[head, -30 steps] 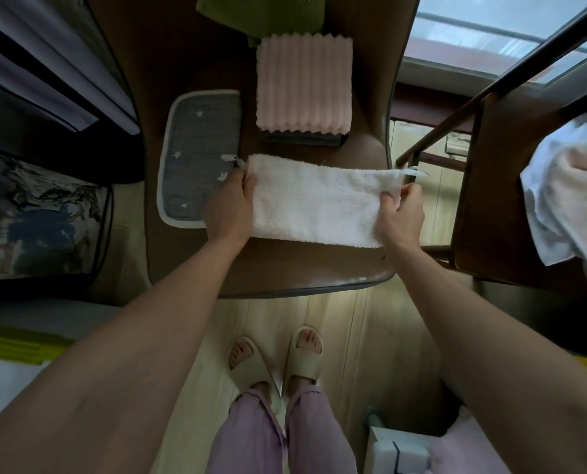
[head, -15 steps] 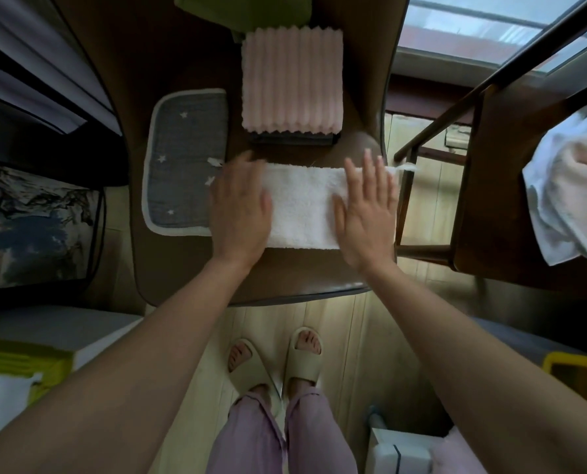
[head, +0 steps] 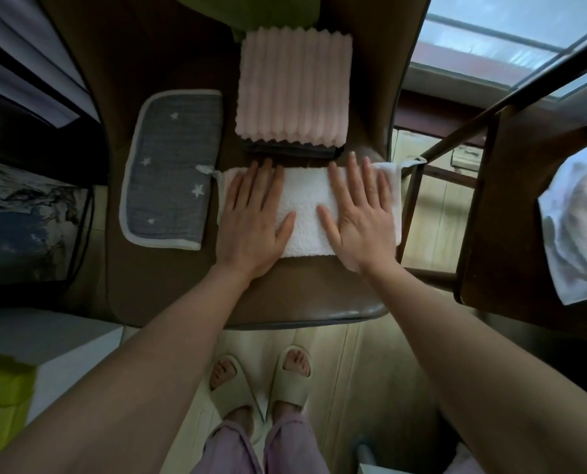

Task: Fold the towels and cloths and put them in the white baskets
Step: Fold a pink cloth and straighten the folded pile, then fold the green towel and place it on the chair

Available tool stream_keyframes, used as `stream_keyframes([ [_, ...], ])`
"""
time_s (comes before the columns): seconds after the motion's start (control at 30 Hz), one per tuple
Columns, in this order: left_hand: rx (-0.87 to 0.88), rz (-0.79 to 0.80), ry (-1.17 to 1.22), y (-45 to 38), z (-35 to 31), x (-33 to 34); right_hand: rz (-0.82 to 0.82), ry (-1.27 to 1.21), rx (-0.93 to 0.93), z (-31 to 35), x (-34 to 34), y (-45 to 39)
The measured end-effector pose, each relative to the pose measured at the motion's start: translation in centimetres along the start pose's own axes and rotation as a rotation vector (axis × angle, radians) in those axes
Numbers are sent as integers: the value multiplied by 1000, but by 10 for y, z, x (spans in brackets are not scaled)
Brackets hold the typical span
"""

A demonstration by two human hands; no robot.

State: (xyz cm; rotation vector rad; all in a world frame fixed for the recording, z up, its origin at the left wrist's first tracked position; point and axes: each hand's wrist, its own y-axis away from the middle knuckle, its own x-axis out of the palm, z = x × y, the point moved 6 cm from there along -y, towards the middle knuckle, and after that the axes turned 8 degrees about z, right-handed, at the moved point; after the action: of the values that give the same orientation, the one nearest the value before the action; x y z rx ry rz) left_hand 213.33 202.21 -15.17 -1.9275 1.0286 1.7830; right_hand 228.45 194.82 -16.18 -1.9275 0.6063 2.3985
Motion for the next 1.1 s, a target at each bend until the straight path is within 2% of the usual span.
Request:
stream_keyframes([
  [0.13,-25,94,-1,12,15,5,11,15,17,-8,0,11],
  [0.27,-24,245,14,15,23,-8,119,-23,17,-26,-10,21],
  [0.4,-137,324,102,25,8,-57,189,-119,71,-30,-45,40],
  [0.53,-63,371,43,31,-21,-120,202,-275,201,-21,-105,66],
  [0.63,-53,419,119,29,-33,-164,221,-362,216,-7,-152,73],
  [0.83,-114,314,264,-9,-17,-274,81,-451,152,25,-269,27],
  [0.9,-130,217,339,-30,-1,-322,23,-446,124,35,-317,-3],
  [1.1,-274,-140,801,-91,52,-437,-188,-374,-37,74,-452,-77],
])
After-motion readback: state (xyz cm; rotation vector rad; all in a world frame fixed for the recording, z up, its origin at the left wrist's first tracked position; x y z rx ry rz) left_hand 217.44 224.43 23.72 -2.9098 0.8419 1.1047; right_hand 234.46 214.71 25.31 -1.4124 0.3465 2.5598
